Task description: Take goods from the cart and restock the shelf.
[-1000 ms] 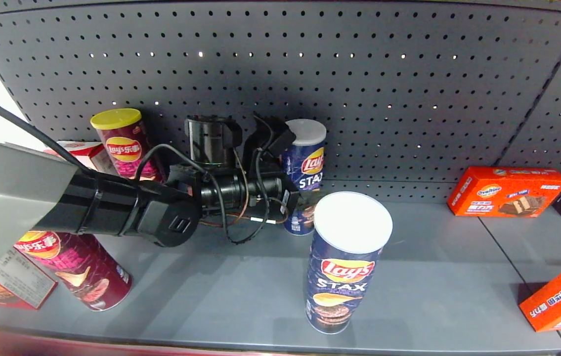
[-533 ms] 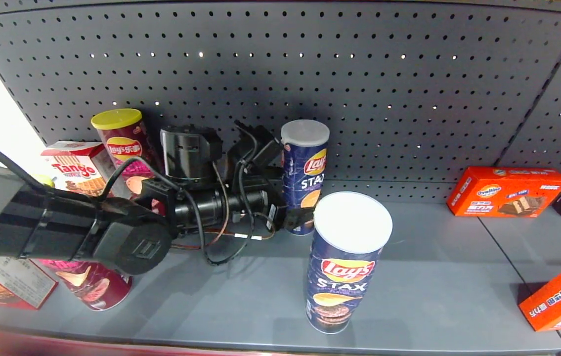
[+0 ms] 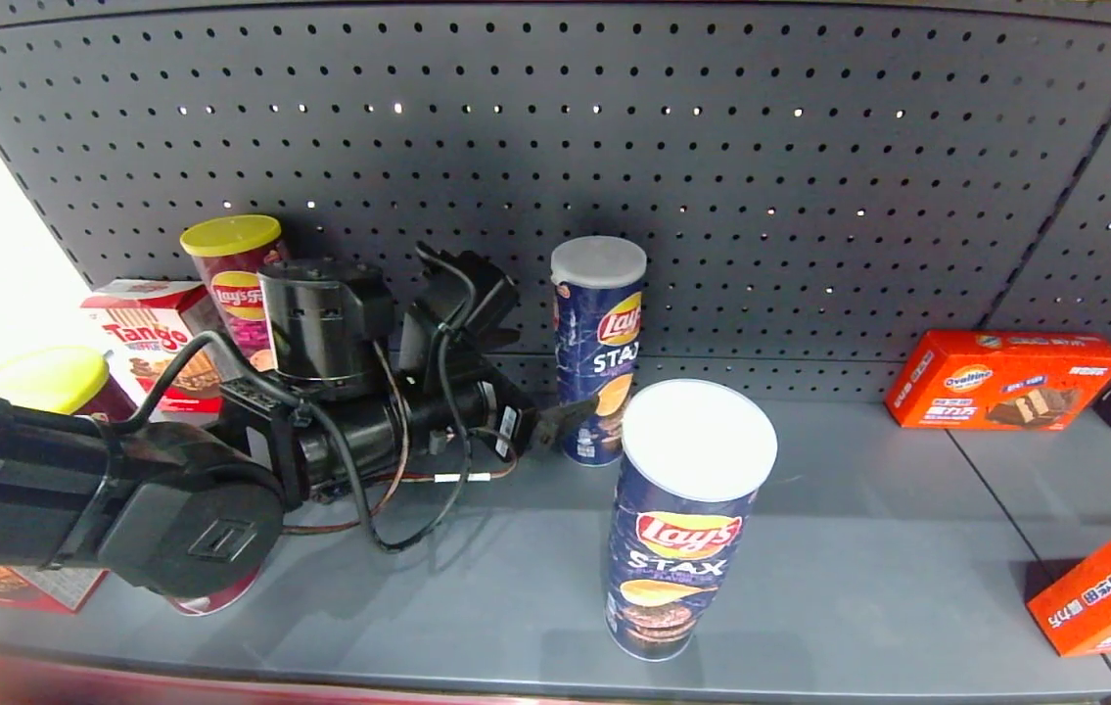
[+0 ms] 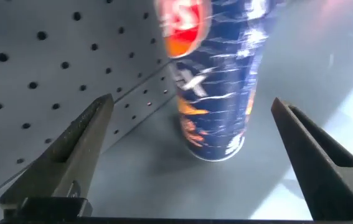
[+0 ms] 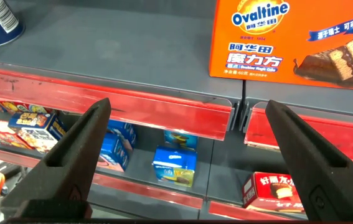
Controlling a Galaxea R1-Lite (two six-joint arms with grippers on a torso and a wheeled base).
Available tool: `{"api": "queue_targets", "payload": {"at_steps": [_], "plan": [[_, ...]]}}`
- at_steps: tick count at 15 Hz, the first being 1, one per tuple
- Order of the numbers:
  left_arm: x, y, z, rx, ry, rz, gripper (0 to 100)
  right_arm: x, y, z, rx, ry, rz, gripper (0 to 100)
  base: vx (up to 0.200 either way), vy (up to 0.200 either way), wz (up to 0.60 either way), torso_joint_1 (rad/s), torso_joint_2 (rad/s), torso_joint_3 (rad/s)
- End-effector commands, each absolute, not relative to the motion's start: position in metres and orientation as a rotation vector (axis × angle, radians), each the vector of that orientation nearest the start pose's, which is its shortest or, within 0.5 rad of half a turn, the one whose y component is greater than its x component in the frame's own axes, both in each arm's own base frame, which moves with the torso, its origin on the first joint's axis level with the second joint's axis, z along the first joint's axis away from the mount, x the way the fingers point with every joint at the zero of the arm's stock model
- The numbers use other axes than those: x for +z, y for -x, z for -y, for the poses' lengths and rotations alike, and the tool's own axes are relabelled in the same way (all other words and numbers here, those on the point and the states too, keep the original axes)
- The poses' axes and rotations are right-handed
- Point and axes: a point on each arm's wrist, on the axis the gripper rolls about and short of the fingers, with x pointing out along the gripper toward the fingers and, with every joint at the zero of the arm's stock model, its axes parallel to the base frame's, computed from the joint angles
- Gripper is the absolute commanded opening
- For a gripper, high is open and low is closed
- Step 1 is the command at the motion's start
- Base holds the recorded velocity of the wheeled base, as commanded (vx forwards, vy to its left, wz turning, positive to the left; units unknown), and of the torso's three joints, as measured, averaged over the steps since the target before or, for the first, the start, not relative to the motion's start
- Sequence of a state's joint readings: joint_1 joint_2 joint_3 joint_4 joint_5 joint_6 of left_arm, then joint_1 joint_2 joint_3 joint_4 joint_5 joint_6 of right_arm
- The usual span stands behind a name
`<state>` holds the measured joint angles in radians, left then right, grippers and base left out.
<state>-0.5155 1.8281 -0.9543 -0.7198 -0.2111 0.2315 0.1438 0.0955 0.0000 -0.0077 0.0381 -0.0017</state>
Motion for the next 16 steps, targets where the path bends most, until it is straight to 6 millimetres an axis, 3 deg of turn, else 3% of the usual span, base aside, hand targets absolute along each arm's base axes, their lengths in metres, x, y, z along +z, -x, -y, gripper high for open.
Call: {"api": "queue_targets", "payload": {"at_steps": [1, 16], "plan": [[0.190, -0.299, 0.175, -0.728, -0.244, -0.069, 100, 0.078, 0.015, 0.001, 0.182, 0.006, -0.089, 100, 0.000, 0.000, 0.00, 0.000, 0.00, 0.000], [0.184, -0.314, 0.173, -0.610, -0.228, -0.096, 100, 0.078, 0.015, 0.001, 0.182, 0.006, -0.089, 100, 0.000, 0.000, 0.00, 0.000, 0.00, 0.000]]}}
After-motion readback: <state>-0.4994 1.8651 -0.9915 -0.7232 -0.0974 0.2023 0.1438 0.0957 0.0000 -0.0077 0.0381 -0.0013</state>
